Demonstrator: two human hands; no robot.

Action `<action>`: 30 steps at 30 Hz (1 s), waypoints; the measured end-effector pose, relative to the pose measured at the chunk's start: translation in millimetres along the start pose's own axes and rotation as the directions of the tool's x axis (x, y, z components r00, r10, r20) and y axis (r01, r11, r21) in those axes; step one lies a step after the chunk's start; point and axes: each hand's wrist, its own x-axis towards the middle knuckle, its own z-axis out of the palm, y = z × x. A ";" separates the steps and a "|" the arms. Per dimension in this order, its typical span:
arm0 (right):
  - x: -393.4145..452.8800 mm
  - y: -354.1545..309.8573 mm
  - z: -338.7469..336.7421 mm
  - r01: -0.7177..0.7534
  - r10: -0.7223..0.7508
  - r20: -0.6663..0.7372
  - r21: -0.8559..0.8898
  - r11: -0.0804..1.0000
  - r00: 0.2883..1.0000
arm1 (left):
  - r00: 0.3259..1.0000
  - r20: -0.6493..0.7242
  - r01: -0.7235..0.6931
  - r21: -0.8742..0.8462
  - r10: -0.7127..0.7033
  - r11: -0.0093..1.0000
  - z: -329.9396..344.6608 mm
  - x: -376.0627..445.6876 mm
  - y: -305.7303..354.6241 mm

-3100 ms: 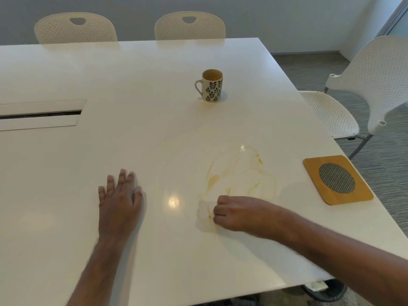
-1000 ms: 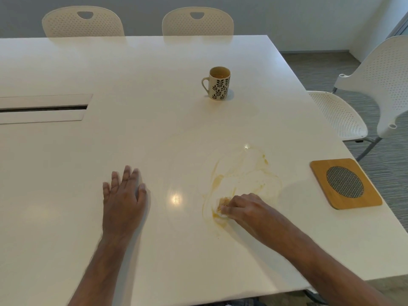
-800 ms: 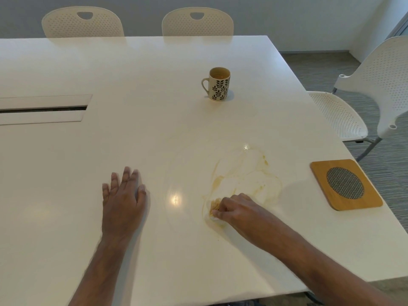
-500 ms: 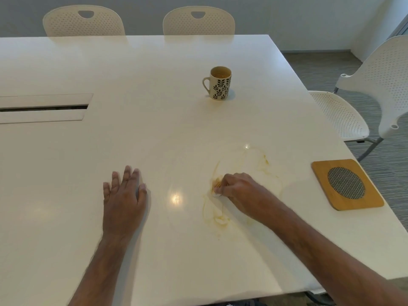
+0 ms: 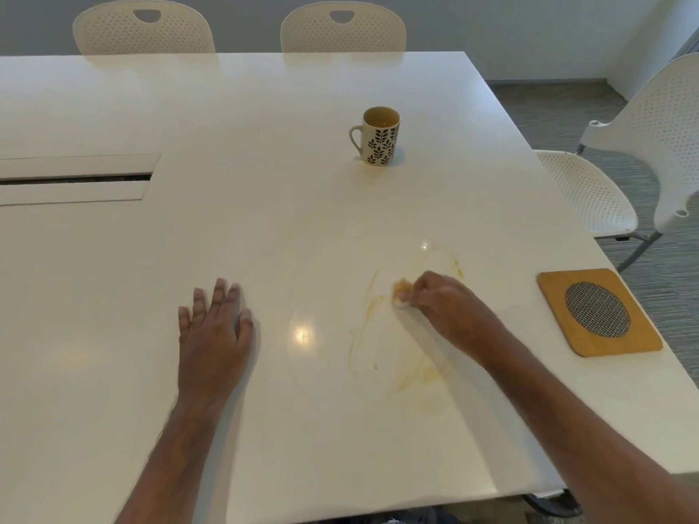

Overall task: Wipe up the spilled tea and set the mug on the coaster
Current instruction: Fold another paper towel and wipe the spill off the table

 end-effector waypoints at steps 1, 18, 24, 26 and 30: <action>9.4 -6.8 7.1 -0.016 0.016 -0.029 0.009 1.000 0.999 | 1.000 0.000 -0.001 0.004 0.001 1.000 0.1 0.2 -0.4; 35.0 -9.0 16.6 -0.012 0.006 -0.061 -0.092 0.996 0.998 | 1.000 0.015 0.000 0.005 0.000 1.000 -1.1 0.5 0.4; 20.2 -69.6 48.7 0.138 -0.151 0.270 0.068 0.988 0.951 | 1.000 0.022 -0.005 0.023 0.004 1.000 -0.1 1.3 -0.8; -9.3 -70.2 47.7 0.311 -0.330 0.298 0.110 0.944 0.896 | 1.000 0.022 -0.004 0.023 0.003 1.000 -0.5 1.3 -0.6; -21.2 -38.3 32.2 0.331 -0.333 0.154 0.043 0.943 0.930 | 1.000 0.019 0.002 0.010 -0.002 1.000 -0.8 1.1 0.7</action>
